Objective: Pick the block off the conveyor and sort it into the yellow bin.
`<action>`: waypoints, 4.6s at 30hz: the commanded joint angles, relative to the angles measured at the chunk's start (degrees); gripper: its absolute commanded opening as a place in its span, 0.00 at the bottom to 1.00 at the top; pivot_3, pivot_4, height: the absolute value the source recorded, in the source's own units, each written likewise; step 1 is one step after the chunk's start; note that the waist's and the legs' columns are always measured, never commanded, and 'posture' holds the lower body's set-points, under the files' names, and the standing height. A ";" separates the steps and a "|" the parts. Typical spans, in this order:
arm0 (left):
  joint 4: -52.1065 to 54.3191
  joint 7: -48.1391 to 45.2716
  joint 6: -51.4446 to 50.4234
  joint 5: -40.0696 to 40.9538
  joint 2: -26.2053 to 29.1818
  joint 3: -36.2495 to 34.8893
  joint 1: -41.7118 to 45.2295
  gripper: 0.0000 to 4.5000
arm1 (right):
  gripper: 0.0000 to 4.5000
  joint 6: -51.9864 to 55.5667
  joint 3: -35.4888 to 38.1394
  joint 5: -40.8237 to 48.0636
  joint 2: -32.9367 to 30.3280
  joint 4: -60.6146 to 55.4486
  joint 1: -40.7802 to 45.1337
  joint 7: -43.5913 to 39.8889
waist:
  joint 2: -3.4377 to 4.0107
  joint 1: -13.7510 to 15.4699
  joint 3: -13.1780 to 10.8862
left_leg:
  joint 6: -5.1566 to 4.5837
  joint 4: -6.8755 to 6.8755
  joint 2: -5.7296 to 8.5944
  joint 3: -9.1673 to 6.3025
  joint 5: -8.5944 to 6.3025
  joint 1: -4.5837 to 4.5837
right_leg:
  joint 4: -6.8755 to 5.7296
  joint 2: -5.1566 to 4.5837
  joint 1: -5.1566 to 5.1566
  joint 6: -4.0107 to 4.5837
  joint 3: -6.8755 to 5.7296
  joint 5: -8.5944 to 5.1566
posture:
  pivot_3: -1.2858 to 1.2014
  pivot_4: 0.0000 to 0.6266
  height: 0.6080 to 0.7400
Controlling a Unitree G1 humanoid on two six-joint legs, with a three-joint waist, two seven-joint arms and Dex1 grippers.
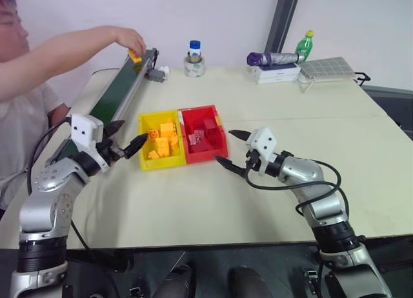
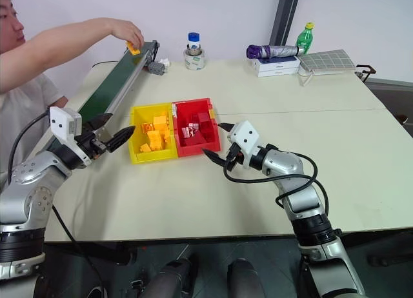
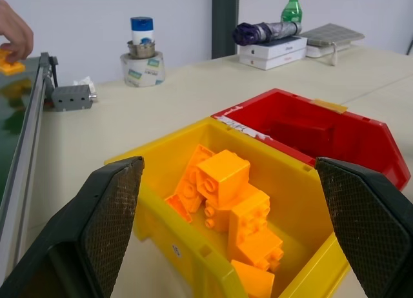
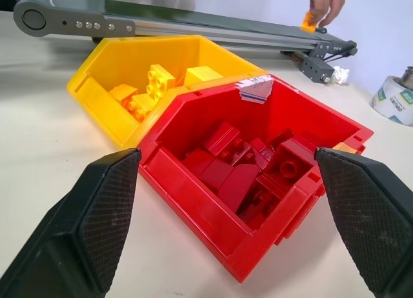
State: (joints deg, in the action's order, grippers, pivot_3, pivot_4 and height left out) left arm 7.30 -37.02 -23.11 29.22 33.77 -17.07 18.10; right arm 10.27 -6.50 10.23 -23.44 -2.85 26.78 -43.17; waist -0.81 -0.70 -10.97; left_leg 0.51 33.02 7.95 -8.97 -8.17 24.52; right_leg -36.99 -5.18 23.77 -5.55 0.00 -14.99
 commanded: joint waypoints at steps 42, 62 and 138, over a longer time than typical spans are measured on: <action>10.45 28.57 10.07 -10.75 -13.12 -10.95 -14.88 0.99 | 1.00 -1.70 -0.17 0.30 1.28 0.37 1.90 -1.06 | -0.02 0.10 0.00 | 0.00 0.00 0.00 0.02 -0.01 0.00 | 0.05 -0.02 -0.05 -0.01 -0.04 -0.01 | 0.52 0.24 1.00; 5.95 26.69 8.75 -10.03 -9.82 -11.23 -10.21 0.99 | 1.00 -1.37 -0.17 0.46 1.50 -0.40 1.62 -0.71 | -0.02 0.08 0.00 | 0.00 0.00 0.00 0.02 -0.01 0.00 | 0.05 -0.01 -0.05 -0.01 -0.04 0.00 | 0.52 0.24 1.00; -12.20 17.22 -17.39 -9.86 -3.80 3.67 23.33 0.29 | 1.00 -3.40 0.85 0.90 2.22 -0.39 1.75 1.02 | -0.04 0.06 0.01 | 0.04 0.14 0.03 -0.02 0.05 -0.01 | -0.11 0.05 -0.06 -0.34 -0.07 0.21 | 0.52 0.24 1.00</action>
State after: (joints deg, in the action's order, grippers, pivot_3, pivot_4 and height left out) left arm -8.96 -18.89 -39.63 18.12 30.24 -14.34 41.53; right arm 8.27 -6.88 9.90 -21.46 -1.37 27.72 -42.02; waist -0.85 -0.64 -10.96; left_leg 0.55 33.17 7.98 -8.98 -8.12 24.50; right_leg -37.10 -5.13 23.71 -5.89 -0.06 -14.78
